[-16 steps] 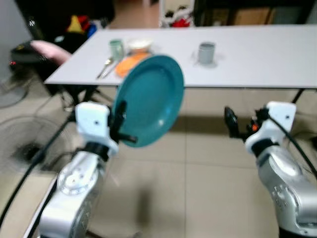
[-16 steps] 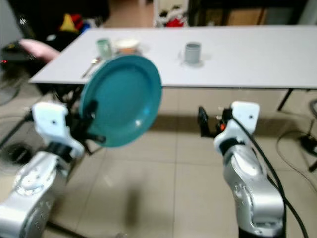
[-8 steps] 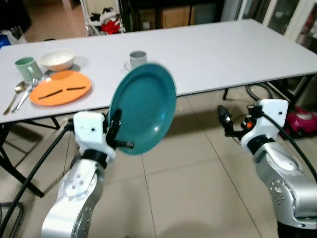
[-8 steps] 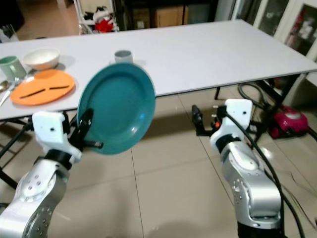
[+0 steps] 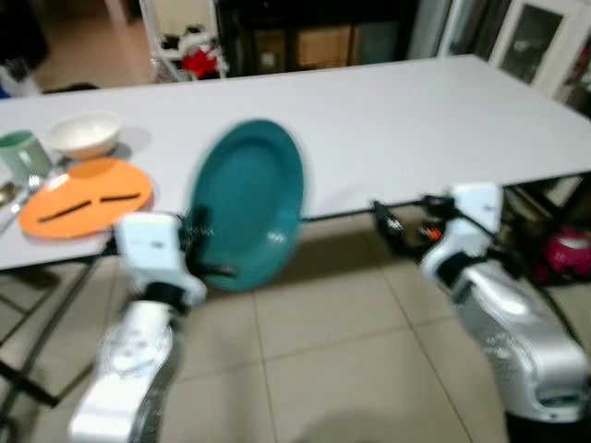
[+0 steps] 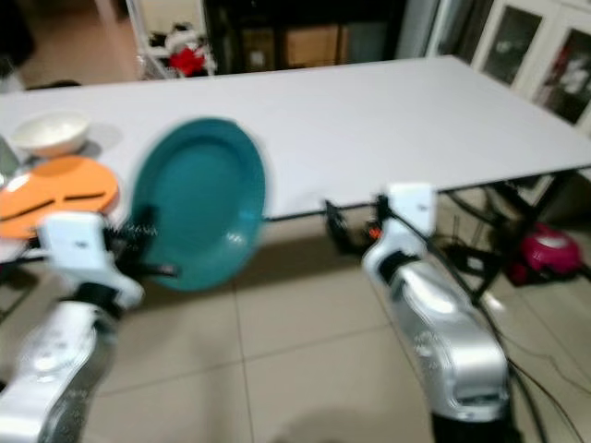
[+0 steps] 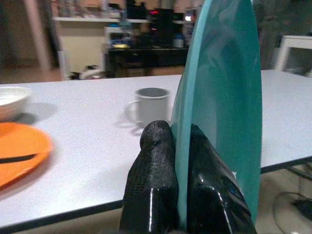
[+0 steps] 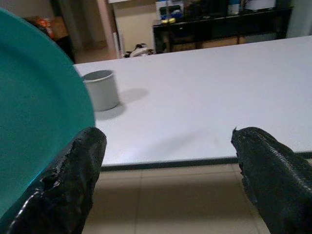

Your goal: Setting the table

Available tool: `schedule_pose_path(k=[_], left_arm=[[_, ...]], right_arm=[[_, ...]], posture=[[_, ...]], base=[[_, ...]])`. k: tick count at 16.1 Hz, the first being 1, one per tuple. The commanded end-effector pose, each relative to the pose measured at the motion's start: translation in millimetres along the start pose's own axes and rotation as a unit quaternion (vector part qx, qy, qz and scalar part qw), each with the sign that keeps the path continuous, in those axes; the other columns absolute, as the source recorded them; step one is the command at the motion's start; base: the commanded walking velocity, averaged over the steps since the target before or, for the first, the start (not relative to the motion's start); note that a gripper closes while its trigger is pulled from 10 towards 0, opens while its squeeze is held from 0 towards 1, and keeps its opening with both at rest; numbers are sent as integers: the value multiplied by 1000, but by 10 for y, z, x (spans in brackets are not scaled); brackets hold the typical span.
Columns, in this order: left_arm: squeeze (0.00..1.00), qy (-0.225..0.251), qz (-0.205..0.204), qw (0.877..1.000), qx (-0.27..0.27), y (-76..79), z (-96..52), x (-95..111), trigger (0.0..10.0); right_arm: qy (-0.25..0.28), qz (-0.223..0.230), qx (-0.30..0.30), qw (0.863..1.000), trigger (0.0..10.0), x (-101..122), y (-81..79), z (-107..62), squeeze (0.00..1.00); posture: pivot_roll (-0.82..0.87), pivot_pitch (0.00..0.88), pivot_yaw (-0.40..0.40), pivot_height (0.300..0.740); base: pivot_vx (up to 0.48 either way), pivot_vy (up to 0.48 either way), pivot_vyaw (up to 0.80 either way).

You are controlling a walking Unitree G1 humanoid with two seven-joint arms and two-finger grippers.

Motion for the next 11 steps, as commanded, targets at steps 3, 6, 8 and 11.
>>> schedule_pose_path(k=[3, 6, 8, 11], left_arm=[[0, 24, 8, 1000, 6, -51, -10, 116, 10000], [0, 22, 2, 1000, -2, -26, 10, 109, 10000], [0, 19, -21, 1000, -6, -10, 29, 99, 10000], [0, -4, -134, 991, -5, -5, 41, 33, 10000]], right_arm=[[11, 1, 17, 1000, 10000, 50, -73, 13, 0], [11, 2, 17, 1000, 10000, 46, -65, 17, 0], [14, 13, 12, 1000, 10000, 55, -22, 25, 0], [22, 47, 32, 998, 10000, 99, 61, 20, 0]], posture=[[-55, 0, 35, 740], [-60, 0, 43, 740], [-66, 0, 55, 740], [-69, 0, 60, 740]], base=[[431, 0, 0], [431, 0, 0], [428, 0, 0], [129, 0, 0]])
Point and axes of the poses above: a point about 5 cm out from each wrist's last joint towards the gripper, its own z axis pointing out of the wrist towards the gripper, its own x axis along the axis of the wrist's last joint, y = z × x, the point moved 2 cm from there along z, pointing out of the wrist towards the gripper, and after that the axes turned 12 degrees about -z, right-handed, at the moved point
